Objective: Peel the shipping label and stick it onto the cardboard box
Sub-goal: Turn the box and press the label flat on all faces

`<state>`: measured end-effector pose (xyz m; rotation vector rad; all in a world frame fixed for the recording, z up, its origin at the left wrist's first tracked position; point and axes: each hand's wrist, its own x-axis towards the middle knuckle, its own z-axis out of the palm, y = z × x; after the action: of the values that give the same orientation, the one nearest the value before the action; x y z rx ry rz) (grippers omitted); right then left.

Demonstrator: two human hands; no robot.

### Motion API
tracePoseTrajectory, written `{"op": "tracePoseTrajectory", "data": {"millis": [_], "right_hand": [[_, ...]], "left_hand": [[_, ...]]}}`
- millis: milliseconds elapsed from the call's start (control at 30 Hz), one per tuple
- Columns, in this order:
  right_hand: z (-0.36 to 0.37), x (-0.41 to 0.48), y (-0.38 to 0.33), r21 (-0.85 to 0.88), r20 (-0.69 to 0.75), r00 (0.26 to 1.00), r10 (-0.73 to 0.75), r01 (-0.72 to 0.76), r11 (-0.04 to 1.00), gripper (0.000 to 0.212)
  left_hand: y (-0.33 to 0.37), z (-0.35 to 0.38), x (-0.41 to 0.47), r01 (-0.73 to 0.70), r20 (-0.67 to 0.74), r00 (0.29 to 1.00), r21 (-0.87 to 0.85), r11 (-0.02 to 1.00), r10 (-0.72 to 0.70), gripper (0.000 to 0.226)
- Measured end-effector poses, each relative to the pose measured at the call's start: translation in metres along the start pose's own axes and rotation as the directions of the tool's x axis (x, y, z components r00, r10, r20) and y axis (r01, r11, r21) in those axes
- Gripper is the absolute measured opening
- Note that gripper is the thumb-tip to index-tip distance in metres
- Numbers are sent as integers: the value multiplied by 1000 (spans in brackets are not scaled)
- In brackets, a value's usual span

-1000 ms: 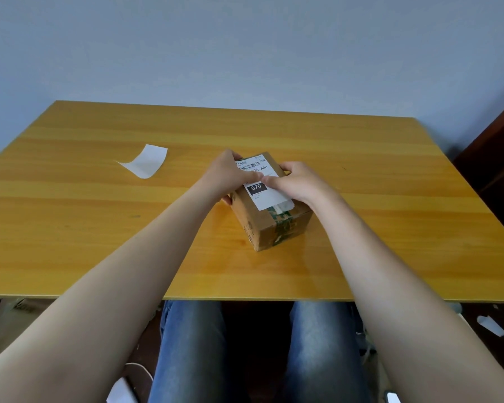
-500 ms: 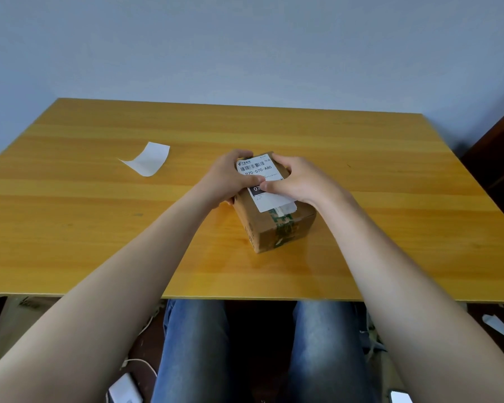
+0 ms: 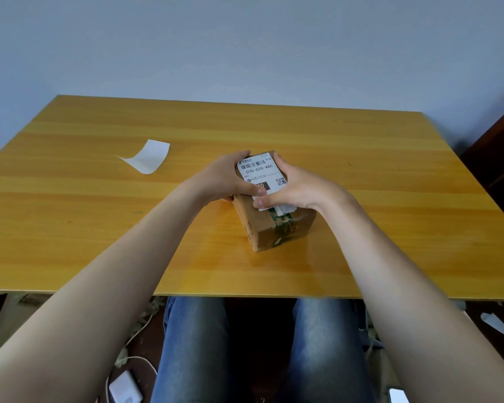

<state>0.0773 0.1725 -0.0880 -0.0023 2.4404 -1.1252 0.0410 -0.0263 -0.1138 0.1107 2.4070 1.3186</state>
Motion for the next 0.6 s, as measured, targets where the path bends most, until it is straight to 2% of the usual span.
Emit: {"op": "tracePoseTrajectory", "data": {"millis": [67, 200, 333, 500, 600], "right_hand": [[0, 1, 0, -9, -3, 1000, 0, 0, 1000, 133], [-1, 9, 6, -28, 5, 1000, -4, 4, 1000, 134], [-7, 12, 5, -87, 24, 1000, 0, 3, 996, 126], [-16, 9, -9, -279, 73, 997, 37, -16, 960, 113], [-16, 8, -15, -342, 48, 998, 37, -18, 940, 112]], "left_hand": [[0, -1, 0, -4, 15, 1000, 7, 1000, 4, 113], [1, -1, -1, -37, -31, 999, 52, 998, 38, 99], [-5, 3, 1, -56, -103, 993, 85, 995, 64, 103], [-7, 10, -1, 23, -213, 977, 74, 997, -7, 98], [-5, 11, -3, 95, -270, 962, 182, 979, -44, 92]]}}
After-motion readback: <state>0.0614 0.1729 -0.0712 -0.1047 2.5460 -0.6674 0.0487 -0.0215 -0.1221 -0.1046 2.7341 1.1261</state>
